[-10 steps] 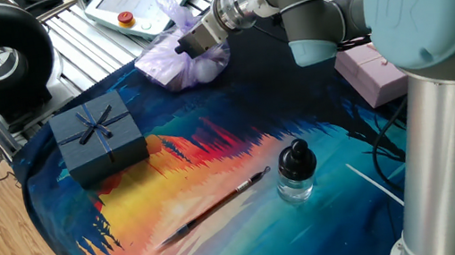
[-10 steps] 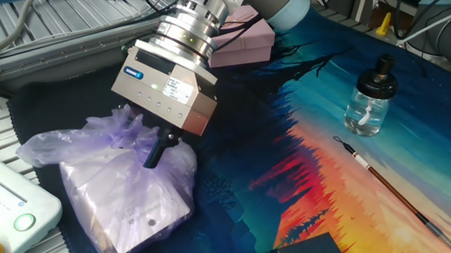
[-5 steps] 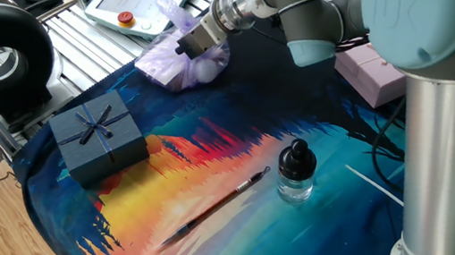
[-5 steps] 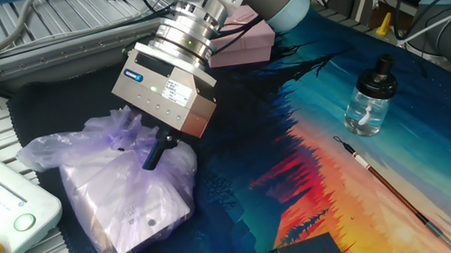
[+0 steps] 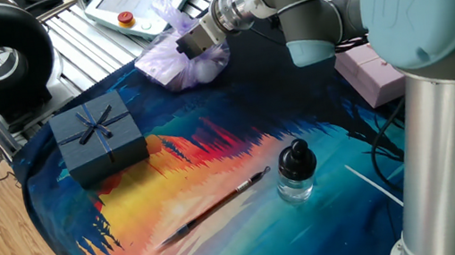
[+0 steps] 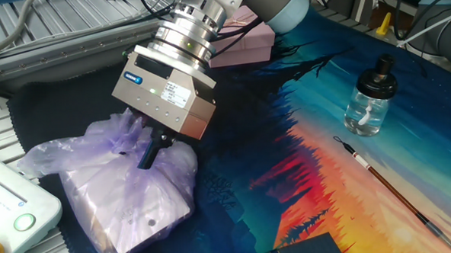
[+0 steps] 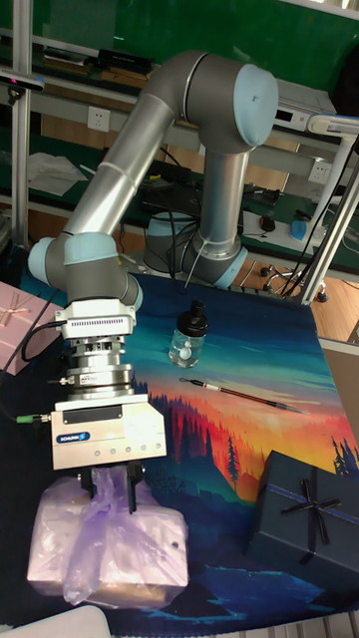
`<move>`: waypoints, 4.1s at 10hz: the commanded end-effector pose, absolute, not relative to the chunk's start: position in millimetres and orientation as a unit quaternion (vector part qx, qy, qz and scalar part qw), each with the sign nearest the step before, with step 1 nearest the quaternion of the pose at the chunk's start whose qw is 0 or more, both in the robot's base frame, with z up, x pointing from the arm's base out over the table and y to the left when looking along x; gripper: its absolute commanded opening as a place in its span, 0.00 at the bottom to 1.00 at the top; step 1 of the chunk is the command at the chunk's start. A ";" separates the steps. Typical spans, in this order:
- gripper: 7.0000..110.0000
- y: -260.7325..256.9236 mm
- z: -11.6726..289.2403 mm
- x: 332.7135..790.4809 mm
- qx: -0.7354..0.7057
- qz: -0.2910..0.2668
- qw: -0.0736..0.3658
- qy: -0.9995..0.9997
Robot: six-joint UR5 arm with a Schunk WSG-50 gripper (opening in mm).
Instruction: Pick up a bag of things
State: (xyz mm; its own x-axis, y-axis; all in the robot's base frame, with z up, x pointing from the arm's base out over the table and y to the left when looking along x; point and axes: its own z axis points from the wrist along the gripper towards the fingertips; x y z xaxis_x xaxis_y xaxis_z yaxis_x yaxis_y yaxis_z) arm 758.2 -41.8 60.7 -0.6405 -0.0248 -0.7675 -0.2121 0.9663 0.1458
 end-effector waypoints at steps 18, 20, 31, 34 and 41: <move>0.00 -22.4 115.7 765.8 -0.088 0.145 0.468 0.867; 0.00 -16.2 125.3 763.5 -0.095 0.155 0.473 0.862; 0.00 1.5 177.5 740.1 -0.104 0.188 0.487 0.847; 0.00 25.4 207.5 738.0 -0.126 0.236 0.520 0.811; 0.00 31.7 225.4 728.4 -0.115 0.212 0.501 0.831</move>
State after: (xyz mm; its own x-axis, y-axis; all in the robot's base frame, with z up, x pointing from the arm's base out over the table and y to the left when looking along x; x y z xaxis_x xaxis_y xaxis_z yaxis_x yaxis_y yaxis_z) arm 731.3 29.2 210.5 -0.4708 0.0136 -0.8822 -0.4143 0.8794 0.2346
